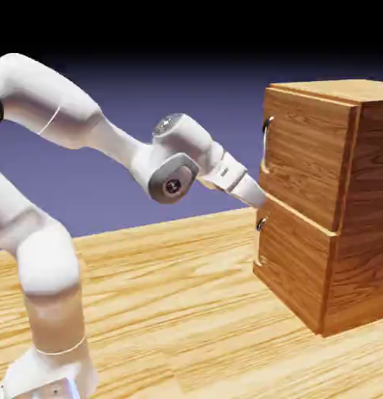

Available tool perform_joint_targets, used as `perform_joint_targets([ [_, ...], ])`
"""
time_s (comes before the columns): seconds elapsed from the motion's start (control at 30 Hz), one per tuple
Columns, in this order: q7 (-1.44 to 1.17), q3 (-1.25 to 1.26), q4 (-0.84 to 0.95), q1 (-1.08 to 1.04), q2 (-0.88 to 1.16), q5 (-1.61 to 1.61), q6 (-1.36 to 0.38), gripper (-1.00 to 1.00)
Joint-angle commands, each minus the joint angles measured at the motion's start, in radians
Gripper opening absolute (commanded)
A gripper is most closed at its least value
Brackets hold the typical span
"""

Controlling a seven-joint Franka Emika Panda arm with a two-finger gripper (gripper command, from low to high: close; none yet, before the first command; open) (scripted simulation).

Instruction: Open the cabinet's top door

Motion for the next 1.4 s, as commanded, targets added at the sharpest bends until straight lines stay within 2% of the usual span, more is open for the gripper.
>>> perform_joint_targets([
  [0.0,-0.023,0.021,0.009,-0.019,-0.012,0.044,-0.002,0.0],
  [1.37,-0.977,0.895,0.381,-0.785,-0.495,1.827,-0.088,0.0],
])
